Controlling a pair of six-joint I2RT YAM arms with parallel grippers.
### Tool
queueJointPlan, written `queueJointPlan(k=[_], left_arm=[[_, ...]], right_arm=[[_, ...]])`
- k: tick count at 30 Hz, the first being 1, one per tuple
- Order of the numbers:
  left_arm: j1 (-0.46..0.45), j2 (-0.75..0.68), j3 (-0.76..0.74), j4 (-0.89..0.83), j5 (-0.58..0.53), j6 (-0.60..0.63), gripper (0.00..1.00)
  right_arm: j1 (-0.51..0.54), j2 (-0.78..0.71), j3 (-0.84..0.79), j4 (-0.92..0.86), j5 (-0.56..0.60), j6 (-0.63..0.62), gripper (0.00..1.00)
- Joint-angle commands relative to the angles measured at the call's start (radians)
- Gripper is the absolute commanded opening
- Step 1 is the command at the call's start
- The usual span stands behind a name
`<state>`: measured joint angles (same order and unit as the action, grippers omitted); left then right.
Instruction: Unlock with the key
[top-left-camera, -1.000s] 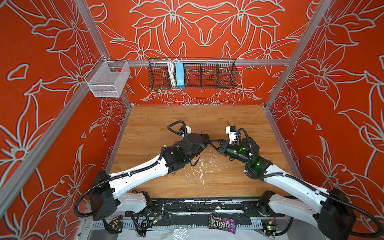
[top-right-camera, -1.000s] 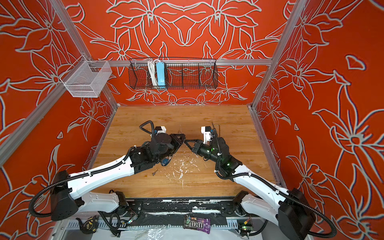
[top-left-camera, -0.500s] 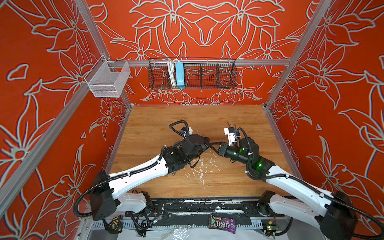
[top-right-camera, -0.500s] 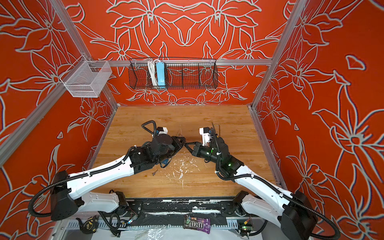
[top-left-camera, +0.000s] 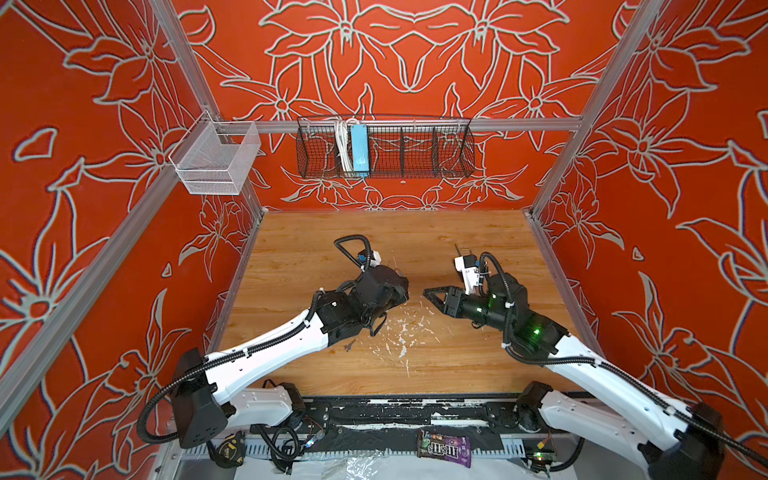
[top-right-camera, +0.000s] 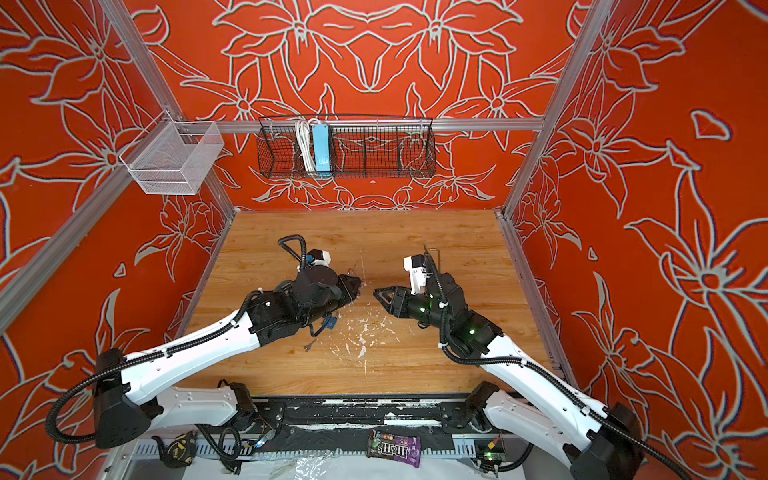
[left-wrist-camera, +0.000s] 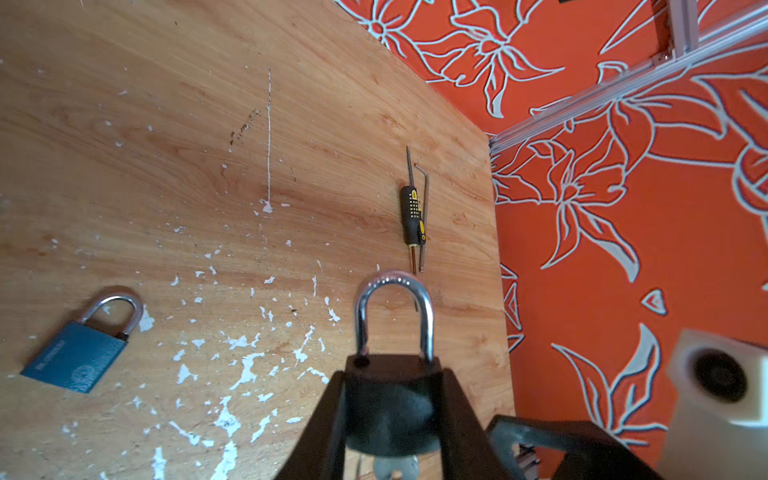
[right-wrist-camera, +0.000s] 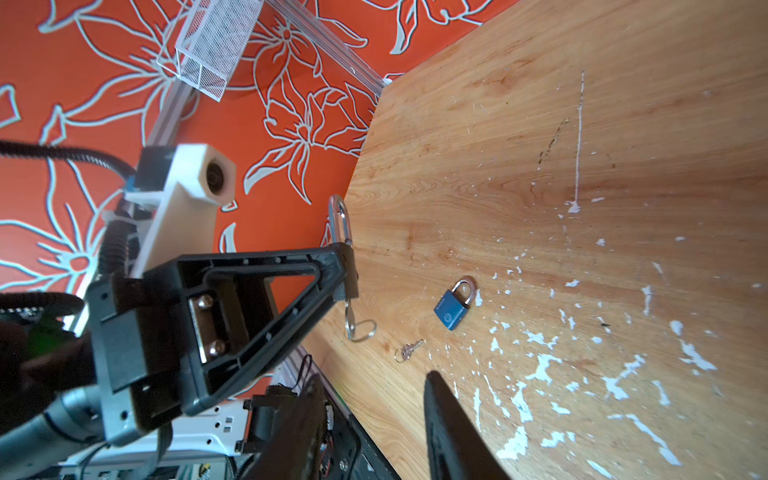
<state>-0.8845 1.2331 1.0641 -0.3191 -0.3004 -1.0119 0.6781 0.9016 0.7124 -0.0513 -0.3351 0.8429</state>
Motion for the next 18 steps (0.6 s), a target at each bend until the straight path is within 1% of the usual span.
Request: queueJointPlan(k=[1, 6, 11, 15, 18], left_arm=[[0.005, -0.043, 0.008, -0.006, 0.003, 0.197, 0.0], [0.005, -0.062, -0.01, -0.009, 0.027, 0.375, 0.0], [0.005, -0.079, -0.043, -0.014, 0.019, 0.527, 0.0], [0.005, -0.096, -0.088, 0.007, 0.018, 0.612, 0.0], [0.006, -0.119, -0.14, 0.066, 0.019, 0.66, 0.0]], right_arm=[[-0.007, -0.015, 0.047, -0.127, -0.015, -0.061, 0.44], [-0.011, 0.017, 0.128, -0.24, -0.033, -0.105, 0.48], [-0.013, 0.071, 0.195, -0.292, -0.039, -0.143, 0.5], [-0.014, 0.128, 0.257, -0.316, -0.05, -0.171, 0.53], [-0.014, 0.176, 0.297, -0.327, -0.044, -0.174, 0.55]])
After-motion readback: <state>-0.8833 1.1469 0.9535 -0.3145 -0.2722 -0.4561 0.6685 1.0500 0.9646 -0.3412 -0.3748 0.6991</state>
